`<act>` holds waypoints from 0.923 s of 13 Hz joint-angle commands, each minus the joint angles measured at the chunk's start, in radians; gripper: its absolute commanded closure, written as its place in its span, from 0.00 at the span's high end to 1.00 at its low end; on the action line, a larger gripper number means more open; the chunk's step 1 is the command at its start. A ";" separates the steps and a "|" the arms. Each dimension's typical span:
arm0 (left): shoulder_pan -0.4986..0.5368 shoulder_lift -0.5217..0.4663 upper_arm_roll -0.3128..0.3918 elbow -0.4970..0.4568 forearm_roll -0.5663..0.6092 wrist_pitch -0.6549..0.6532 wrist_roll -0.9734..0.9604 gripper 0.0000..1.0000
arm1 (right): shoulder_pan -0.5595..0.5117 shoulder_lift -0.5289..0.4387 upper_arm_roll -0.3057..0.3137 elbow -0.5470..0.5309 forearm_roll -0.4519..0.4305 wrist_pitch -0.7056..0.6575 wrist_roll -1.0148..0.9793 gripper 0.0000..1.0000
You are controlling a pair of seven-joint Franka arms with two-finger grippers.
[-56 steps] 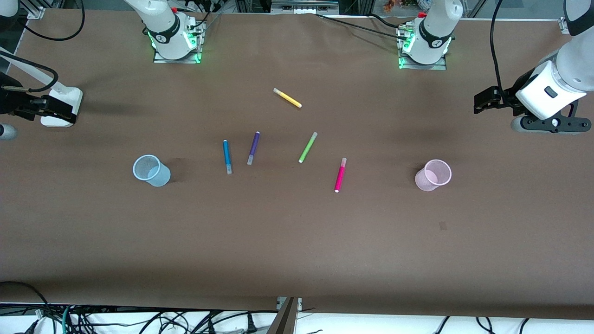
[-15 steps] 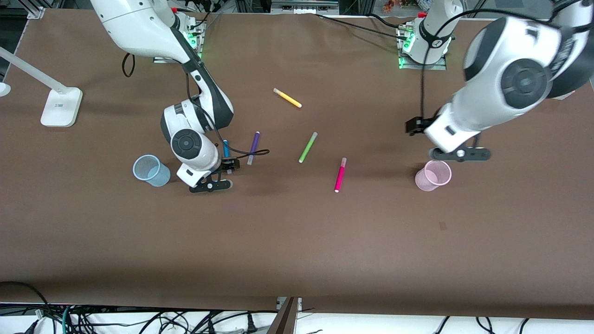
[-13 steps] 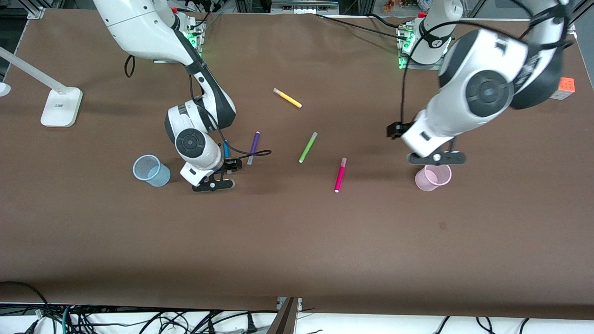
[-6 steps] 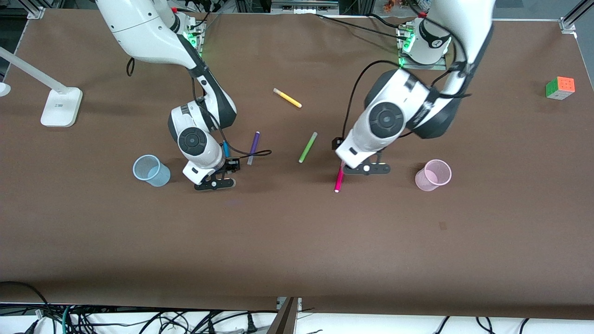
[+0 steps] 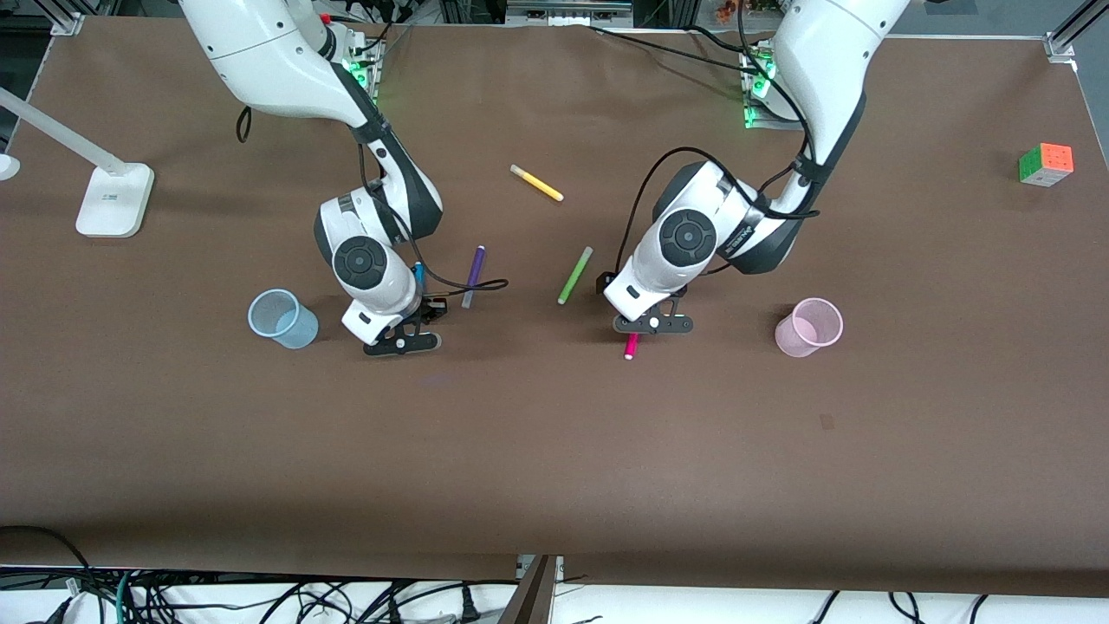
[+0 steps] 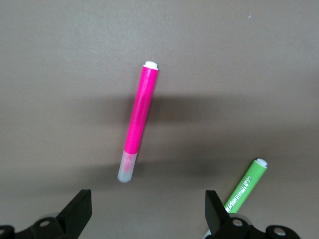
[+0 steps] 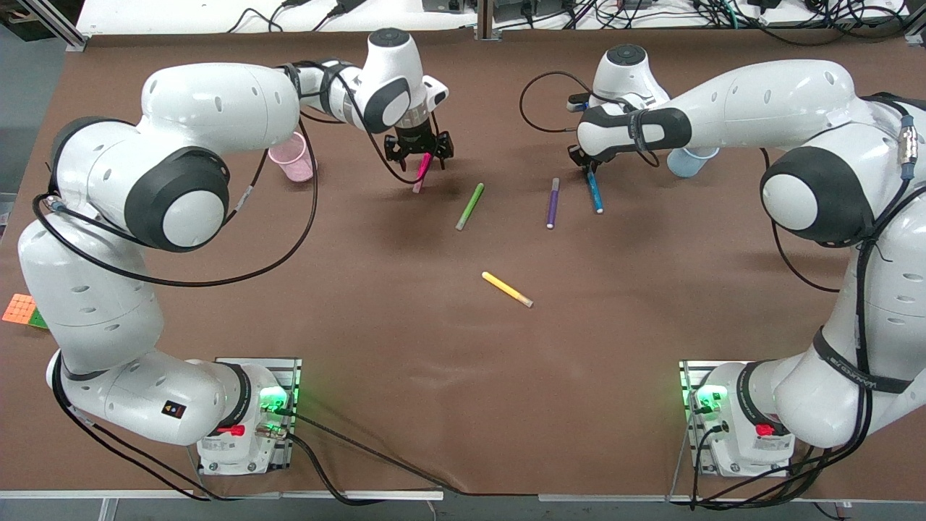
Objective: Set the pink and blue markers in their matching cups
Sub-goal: 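Grasp the blue marker with the right gripper while the left grasps pink, then carry the blue marker toward the blue cup while the left lifts pink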
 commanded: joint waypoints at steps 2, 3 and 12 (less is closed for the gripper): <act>-0.006 0.027 0.006 -0.018 0.183 0.040 -0.013 1.00 | 0.002 -0.032 -0.005 0.022 0.008 0.001 -0.016 0.00; -0.003 0.040 0.008 -0.015 0.202 0.061 -0.013 1.00 | 0.002 -0.043 -0.005 0.034 0.005 0.000 -0.020 0.00; 0.000 0.106 0.013 -0.006 0.282 0.175 0.001 1.00 | -0.137 -0.128 -0.017 0.346 0.072 -0.502 -0.734 0.00</act>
